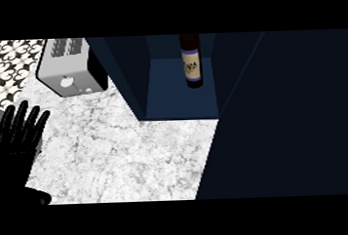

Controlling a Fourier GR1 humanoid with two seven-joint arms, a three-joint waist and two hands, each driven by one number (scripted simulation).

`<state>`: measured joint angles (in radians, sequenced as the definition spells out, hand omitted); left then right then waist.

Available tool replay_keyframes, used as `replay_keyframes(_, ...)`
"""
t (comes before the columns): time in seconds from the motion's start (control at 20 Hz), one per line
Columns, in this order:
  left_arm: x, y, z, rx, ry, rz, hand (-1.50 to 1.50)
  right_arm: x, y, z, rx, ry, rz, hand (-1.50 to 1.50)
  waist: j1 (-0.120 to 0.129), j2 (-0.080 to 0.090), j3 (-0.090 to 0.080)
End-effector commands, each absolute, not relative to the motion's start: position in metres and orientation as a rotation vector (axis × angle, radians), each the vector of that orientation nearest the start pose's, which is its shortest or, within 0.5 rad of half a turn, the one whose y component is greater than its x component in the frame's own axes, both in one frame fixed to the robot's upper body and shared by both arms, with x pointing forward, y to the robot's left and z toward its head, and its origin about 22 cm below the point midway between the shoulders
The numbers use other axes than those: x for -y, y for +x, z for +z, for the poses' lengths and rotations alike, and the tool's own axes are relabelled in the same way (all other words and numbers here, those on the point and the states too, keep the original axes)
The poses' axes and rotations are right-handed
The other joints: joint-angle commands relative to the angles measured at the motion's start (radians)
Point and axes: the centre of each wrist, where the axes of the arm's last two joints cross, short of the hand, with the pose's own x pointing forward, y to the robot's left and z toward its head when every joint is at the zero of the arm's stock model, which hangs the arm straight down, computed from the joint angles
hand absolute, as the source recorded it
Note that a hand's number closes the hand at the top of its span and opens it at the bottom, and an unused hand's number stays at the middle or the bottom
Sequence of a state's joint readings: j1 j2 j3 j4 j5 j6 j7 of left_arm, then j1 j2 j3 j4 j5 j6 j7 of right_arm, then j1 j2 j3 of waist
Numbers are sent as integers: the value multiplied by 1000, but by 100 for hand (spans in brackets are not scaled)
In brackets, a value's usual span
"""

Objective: Pick up the wine, place it into the cabinet and close the cabinet

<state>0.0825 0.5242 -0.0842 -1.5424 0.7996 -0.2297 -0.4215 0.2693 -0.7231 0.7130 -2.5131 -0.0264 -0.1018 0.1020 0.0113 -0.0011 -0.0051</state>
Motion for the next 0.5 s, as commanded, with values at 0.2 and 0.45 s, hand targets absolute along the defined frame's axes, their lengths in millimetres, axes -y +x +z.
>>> replay_keyframes(0.2, -350, 226, 26, 1845, -435, 141, -150, 164, 79, 175, 1807, 679, 677, 150, 23, 7, -1)
replay_keyframes(0.45, -364, 222, 23, 1840, -430, 120, -150, 156, 94, 178, 1807, 674, 690, 150, 43, 8, -3)
